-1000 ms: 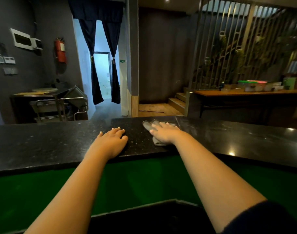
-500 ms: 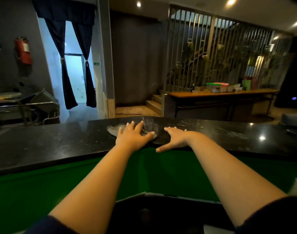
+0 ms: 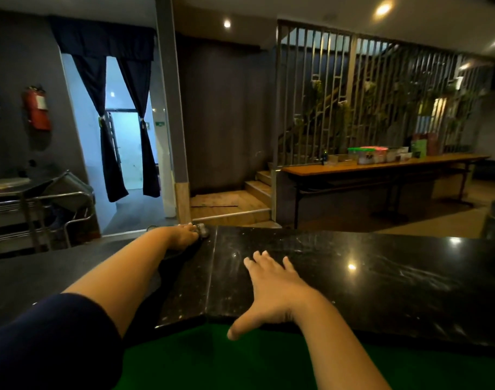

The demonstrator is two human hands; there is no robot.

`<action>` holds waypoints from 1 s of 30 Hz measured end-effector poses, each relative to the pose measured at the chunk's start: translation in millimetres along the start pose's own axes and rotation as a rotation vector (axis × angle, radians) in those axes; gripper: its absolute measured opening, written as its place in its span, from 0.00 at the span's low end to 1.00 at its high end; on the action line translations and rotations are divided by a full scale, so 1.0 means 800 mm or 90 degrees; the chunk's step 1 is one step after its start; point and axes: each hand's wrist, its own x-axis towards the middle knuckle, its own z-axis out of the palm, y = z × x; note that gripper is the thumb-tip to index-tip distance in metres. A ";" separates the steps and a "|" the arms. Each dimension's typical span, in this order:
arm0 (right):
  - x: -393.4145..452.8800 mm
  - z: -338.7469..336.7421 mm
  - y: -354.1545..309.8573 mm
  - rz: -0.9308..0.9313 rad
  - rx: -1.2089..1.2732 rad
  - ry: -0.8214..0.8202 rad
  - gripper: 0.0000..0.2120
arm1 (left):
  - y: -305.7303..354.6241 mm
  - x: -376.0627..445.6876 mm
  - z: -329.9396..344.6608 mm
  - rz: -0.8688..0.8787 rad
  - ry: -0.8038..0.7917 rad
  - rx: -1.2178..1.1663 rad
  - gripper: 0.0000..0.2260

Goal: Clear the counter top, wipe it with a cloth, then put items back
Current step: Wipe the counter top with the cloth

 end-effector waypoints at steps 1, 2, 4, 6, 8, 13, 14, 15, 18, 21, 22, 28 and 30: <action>0.002 0.000 0.001 -0.005 0.006 -0.001 0.63 | 0.002 0.019 0.000 0.008 -0.004 -0.018 0.21; 0.004 -0.001 0.002 -0.012 0.010 -0.003 0.63 | 0.010 0.025 -0.001 0.019 -0.007 -0.028 0.18; 0.007 -0.003 0.002 -0.025 0.010 -0.007 0.62 | 0.027 0.010 0.003 0.051 -0.002 -0.042 0.16; 0.007 -0.004 0.001 -0.028 0.002 -0.009 0.62 | 0.030 -0.005 0.009 0.089 0.020 -0.021 0.18; 0.004 -0.004 -0.001 -0.024 -0.004 -0.010 0.62 | 0.028 -0.023 0.016 0.128 0.033 0.018 0.20; -0.007 -0.004 -0.005 -0.001 0.014 -0.008 0.63 | 0.025 -0.083 0.029 0.222 0.035 0.080 0.21; -0.010 -0.003 -0.004 0.015 0.012 -0.016 0.64 | 0.022 -0.087 0.031 0.227 0.033 0.086 0.20; -0.014 -0.002 -0.001 0.034 0.006 -0.021 0.65 | 0.020 -0.087 0.032 0.222 0.034 0.091 0.20; -0.022 0.005 0.001 0.063 -0.011 -0.003 0.65 | 0.027 -0.066 0.025 0.162 0.041 0.089 0.22; -0.022 0.008 -0.001 0.067 -0.004 0.032 0.64 | 0.047 -0.033 0.015 0.081 0.016 0.037 0.23; -0.022 0.009 -0.002 0.067 -0.002 0.038 0.64 | 0.052 -0.019 0.012 0.067 0.013 0.028 0.24; -0.024 0.005 -0.002 0.060 0.013 0.064 0.62 | 0.073 -0.010 0.014 0.082 -0.025 0.043 0.23; -0.026 0.003 -0.004 0.061 0.015 0.069 0.62 | 0.072 -0.036 0.018 0.107 -0.021 0.059 0.22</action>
